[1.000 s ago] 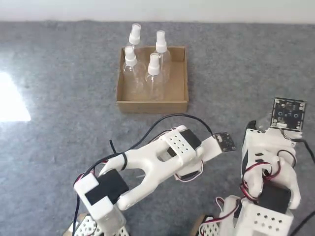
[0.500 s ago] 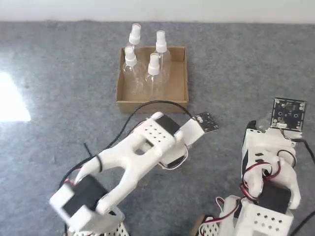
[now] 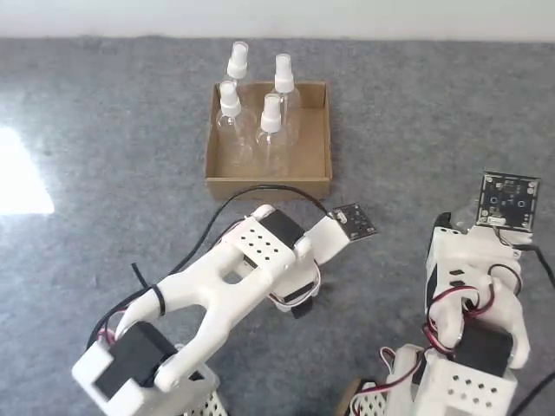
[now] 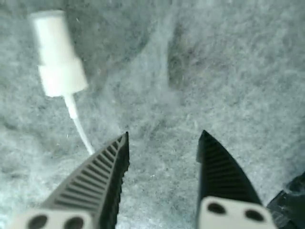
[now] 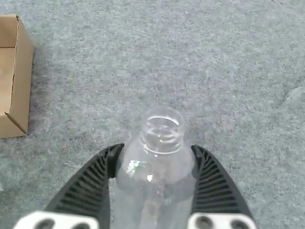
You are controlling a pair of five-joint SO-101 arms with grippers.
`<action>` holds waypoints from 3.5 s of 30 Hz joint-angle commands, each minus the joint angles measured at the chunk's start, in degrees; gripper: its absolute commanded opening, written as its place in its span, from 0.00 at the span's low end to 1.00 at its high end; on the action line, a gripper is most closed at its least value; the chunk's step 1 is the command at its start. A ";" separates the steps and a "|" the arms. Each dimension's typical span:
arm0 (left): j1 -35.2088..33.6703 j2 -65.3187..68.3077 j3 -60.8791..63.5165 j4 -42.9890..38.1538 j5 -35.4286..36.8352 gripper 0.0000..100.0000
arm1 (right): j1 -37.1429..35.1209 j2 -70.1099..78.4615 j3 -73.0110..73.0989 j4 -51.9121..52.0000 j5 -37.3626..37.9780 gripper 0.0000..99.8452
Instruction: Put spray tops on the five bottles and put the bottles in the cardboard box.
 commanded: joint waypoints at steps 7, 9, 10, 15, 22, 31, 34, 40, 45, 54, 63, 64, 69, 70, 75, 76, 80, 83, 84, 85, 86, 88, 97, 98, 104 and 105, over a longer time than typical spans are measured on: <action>-2.02 -3.43 -9.45 0.00 3.78 0.22 | 0.40 -1.01 -0.53 -1.10 0.09 0.07; -4.22 -3.34 -11.12 0.18 4.40 0.22 | 0.40 -1.01 -0.53 -1.10 0.09 0.07; -5.63 -3.34 -11.91 0.26 4.48 0.22 | 0.40 -1.01 -0.53 -1.10 0.09 0.07; -9.49 -3.25 -13.49 -0.26 4.13 0.22 | 0.40 -1.01 -0.53 -1.10 0.09 0.07; -9.85 8.18 -18.95 -0.35 1.85 0.22 | 0.40 -1.01 -0.53 -1.10 0.09 0.07; -10.29 30.68 -38.02 8.79 1.76 0.18 | 0.40 -1.01 -0.53 -1.10 0.09 0.07; -10.37 35.52 -41.54 10.20 1.67 0.18 | 0.40 -1.01 -0.53 -1.10 0.09 0.07; -10.46 39.47 -45.41 13.45 1.67 0.18 | 0.40 -1.01 -0.53 -1.10 0.09 0.07; -10.46 40.09 -45.49 13.45 2.02 0.18 | 0.40 -1.01 -0.53 -1.10 0.09 0.07; -9.93 40.09 -45.32 13.45 2.11 0.09 | 0.40 -1.01 -0.53 -1.10 0.09 0.07; -9.85 39.21 -45.49 14.33 2.29 0.01 | 0.40 -1.01 -0.53 -1.10 0.09 0.07; -9.76 38.77 -45.41 14.51 2.29 0.01 | 0.40 -1.01 -0.53 -1.10 0.09 0.07; -9.14 34.73 -44.18 15.47 5.01 0.01 | 0.40 -1.01 -0.53 -1.10 0.09 0.07; -9.14 33.58 -43.65 15.38 5.27 0.01 | 0.40 -1.01 -0.53 -1.10 0.09 0.07; -9.23 27.78 -39.87 15.21 5.27 0.01 | 0.40 -1.01 -0.53 -1.10 0.09 0.07; -9.23 26.55 -38.99 14.68 5.27 0.01 | 0.40 -1.01 -0.53 -1.10 0.09 0.07; -9.23 21.01 -34.15 12.22 5.45 0.01 | 0.40 -1.01 -0.53 -1.10 0.09 0.07; -9.23 16.09 -31.34 11.69 5.45 0.01 | 0.40 -1.01 -0.53 -1.10 0.09 0.07; -9.23 14.33 -30.55 11.69 5.45 0.01 | 0.40 -1.01 -0.53 -1.10 0.09 0.07; -9.23 12.57 -29.76 11.69 5.45 0.01 | 0.40 -1.01 -0.53 -1.10 0.09 0.07; -9.23 10.90 -28.88 11.52 5.45 0.01 | 0.40 -1.01 -0.53 -1.10 0.09 0.07; -9.41 7.47 -26.42 10.02 6.51 0.01 | 0.31 -1.01 -0.53 -1.01 0.09 0.07; -9.76 -8.79 -15.34 4.04 8.97 0.01 | -6.29 -1.01 -0.44 -0.48 0.09 0.08; -9.85 -10.55 -14.55 3.96 9.76 0.01 | -6.90 -1.01 -0.35 -0.40 0.09 0.08; -9.85 -20.92 -8.57 -0.26 11.52 0.01 | -11.91 -1.54 -0.44 1.19 0.09 0.08; -9.85 -22.59 -7.52 -1.05 11.52 0.01 | -13.49 -1.54 -0.44 1.54 0.09 0.08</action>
